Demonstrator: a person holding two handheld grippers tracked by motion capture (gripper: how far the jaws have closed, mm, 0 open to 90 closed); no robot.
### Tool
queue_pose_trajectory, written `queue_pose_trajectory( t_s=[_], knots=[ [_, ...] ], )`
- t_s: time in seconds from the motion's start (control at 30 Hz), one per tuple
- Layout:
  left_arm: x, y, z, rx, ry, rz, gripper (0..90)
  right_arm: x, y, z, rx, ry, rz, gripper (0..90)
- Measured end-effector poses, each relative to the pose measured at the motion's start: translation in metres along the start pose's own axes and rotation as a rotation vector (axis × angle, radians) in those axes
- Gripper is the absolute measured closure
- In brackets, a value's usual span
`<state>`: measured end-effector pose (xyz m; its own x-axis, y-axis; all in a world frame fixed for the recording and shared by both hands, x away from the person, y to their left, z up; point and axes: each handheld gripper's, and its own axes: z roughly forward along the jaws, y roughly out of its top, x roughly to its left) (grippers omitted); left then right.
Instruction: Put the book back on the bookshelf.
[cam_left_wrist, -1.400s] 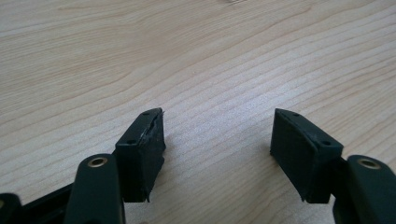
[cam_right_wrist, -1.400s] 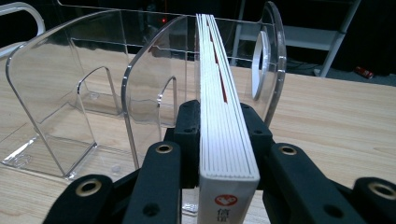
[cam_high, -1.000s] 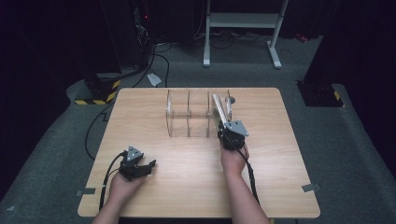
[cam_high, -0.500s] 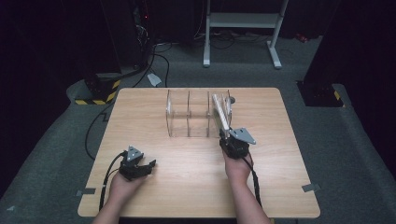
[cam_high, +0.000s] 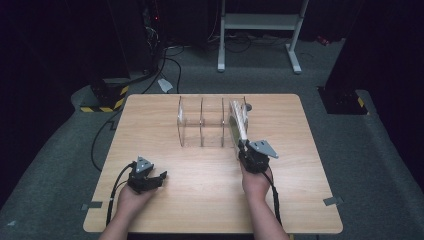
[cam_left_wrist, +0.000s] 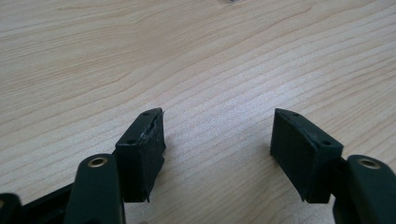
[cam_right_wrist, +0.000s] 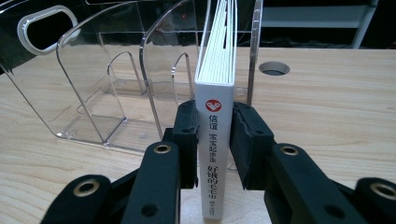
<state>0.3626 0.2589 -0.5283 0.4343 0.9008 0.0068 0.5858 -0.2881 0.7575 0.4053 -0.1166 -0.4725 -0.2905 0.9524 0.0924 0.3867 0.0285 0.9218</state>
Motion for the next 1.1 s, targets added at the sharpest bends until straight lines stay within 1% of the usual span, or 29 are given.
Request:
queue_pose_trajectory(
  t_s=[0.13, 0.27, 0.37, 0.5, 0.57, 0.67, 0.73, 0.87, 0.93, 1.1],
  knots=[
    [0.0000, 0.0000, 0.0000, 0.000, 0.000, 0.000, 35.1, 0.0033, -0.0026, -0.0020, -0.006, -0.018, 0.002, 72.3],
    [0.0000, 0.0000, 0.0000, 0.000, 0.000, 0.000, 35.1, 0.0059, -0.0036, -0.0022, -0.013, -0.025, 0.011, 71.4],
    [0.0000, 0.0000, 0.0000, 0.000, 0.000, 0.000, 35.1, 0.0063, -0.0039, -0.0019, 0.000, -0.008, 0.017, 67.8],
    [0.0000, 0.0000, 0.0000, 0.000, 0.000, 0.000, 35.1, 0.0057, -0.0064, -0.0042, 0.004, 0.010, 0.022, 67.3],
    [0.0000, 0.0000, 0.0000, 0.000, 0.000, 0.000, 35.1, 0.0054, -0.0073, -0.0058, 0.003, 0.017, 0.029, 68.0],
    [0.0000, 0.0000, 0.0000, 0.000, 0.000, 0.000, 35.1, 0.0044, -0.0081, -0.0079, -0.001, 0.020, 0.030, 71.2],
    [0.0000, 0.0000, 0.0000, 0.000, 0.000, 0.000, 35.1, 0.0040, -0.0082, -0.0089, 0.002, 0.022, 0.039, 72.9],
    [0.0000, 0.0000, 0.0000, 0.000, 0.000, 0.000, 35.1, 0.0033, -0.0082, -0.0080, -0.007, 0.022, 0.055, 72.8],
    [0.0000, 0.0000, 0.0000, 0.000, 0.000, 0.000, 35.1, 0.0048, -0.0082, -0.0080, -0.007, 0.010, 0.065, 73.0],
    [0.0000, 0.0000, 0.0000, 0.000, 0.000, 0.000, 35.1, 0.0082, -0.0081, -0.0063, -0.011, -0.014, 0.059, 73.5]
  ],
)
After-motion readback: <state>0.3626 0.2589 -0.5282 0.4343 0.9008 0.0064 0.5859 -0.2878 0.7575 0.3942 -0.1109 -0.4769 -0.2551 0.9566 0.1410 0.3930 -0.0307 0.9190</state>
